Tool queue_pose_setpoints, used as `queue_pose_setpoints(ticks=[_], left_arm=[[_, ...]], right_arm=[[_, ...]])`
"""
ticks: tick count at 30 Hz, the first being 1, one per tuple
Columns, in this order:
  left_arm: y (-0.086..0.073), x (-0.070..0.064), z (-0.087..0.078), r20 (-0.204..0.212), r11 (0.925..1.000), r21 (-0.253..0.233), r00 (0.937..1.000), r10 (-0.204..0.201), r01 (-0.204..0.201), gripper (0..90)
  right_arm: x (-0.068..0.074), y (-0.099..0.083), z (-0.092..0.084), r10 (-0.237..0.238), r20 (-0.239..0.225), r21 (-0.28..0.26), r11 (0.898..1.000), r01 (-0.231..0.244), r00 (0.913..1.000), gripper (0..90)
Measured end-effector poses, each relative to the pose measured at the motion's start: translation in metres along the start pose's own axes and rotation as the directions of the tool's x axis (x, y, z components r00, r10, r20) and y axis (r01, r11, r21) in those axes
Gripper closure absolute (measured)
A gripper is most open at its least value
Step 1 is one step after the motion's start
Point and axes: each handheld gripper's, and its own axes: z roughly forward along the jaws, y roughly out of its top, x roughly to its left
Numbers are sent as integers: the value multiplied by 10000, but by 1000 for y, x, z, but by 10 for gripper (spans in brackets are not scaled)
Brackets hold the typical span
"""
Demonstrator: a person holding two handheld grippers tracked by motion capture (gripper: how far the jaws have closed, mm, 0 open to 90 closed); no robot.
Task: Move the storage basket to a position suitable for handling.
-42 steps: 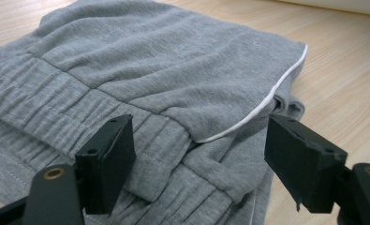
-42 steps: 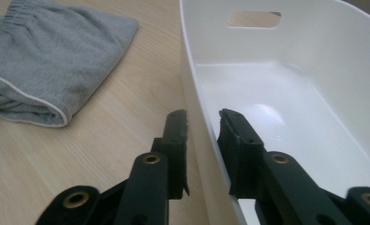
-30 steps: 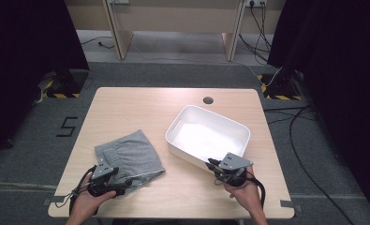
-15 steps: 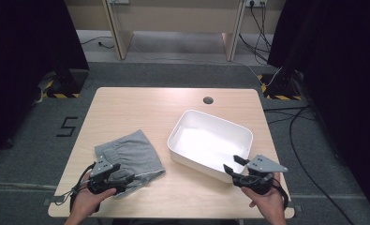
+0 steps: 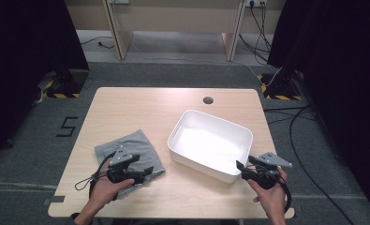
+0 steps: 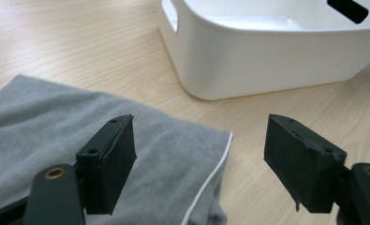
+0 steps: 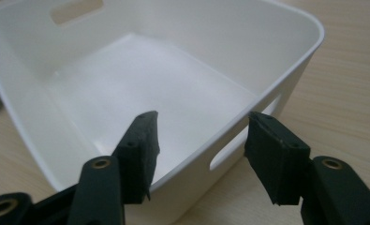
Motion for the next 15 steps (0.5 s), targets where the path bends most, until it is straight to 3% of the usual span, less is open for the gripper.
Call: queue_pose_setpoints(ticks=[5,8,15], left_arm=[[7,-8,4,218,9998,2,9995,219,-219,246],[6,-11,6,366,9998,47,9992,173,-175,246],[-1,-18,10,604,9993,285,9979,243,-260,245]], right_arm=[[-6,3,-2,-144,17,318,9994,143,9999,499],[-15,0,-2,-11,-170,83,10000,12,9999,548],[-24,1,-7,-663,-430,220,9975,673,9969,620]])
